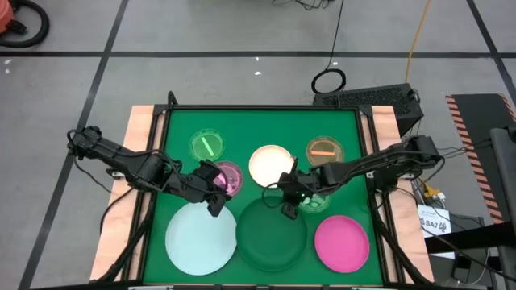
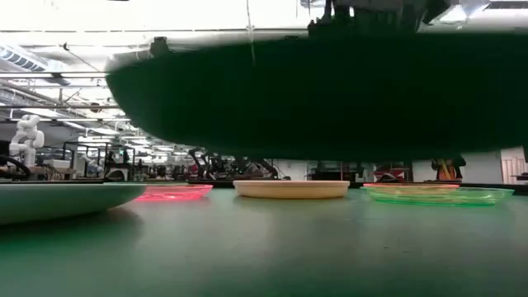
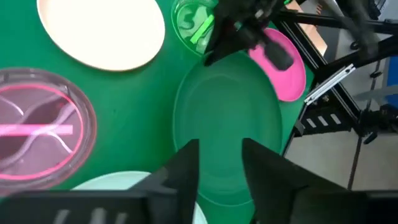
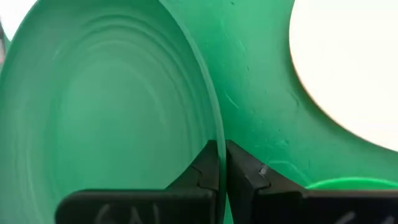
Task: Stack plastic plates
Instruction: Stack the large green plate on top of the large white plate
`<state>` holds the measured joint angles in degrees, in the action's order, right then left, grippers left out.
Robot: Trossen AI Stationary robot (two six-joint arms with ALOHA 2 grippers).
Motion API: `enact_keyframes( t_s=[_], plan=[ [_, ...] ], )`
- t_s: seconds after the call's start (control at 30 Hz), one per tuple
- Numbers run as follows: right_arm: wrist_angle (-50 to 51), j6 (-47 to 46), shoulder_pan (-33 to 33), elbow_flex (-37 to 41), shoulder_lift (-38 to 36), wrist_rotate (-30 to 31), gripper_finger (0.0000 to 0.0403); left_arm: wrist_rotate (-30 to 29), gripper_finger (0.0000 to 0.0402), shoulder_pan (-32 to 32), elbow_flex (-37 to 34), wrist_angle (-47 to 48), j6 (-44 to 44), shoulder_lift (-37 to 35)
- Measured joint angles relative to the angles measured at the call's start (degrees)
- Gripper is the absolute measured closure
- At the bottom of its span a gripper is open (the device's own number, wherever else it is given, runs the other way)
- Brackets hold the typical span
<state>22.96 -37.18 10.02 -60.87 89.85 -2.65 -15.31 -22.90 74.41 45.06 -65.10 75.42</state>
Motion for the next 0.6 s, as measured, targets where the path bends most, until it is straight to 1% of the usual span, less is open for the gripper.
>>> enact_keyframes(
  t_s=[0.17,0.3,0.4,0.47,0.6],
  plan=[
    [4.69,-2.95,-0.39,-3.49,-1.48,-0.22,0.0399,-0.17,0.0199,0.16,0.0,0.86,-4.87,0.02],
    [8.25,-5.21,-0.92,-7.36,-1.51,-1.6,0.0399,0.57,0.0166,1.09,0.0,2.43,-12.43,0.0],
    [8.46,-5.35,-1.57,-9.61,-1.46,-3.54,0.0399,4.81,0.0135,2.43,0.0,2.35,-14.9,0.04],
    [9.08,-5.67,-2.11,-11.25,-1.52,-3.55,0.04,5.3,0.0111,3.2,0.0,2.42,-17.32,0.33],
    [9.4,-5.68,-3.25,-12.89,-1.51,-3.62,0.04,5.27,0.0073,3.95,-0.04,1.2,-17.74,0.4]
  ],
)
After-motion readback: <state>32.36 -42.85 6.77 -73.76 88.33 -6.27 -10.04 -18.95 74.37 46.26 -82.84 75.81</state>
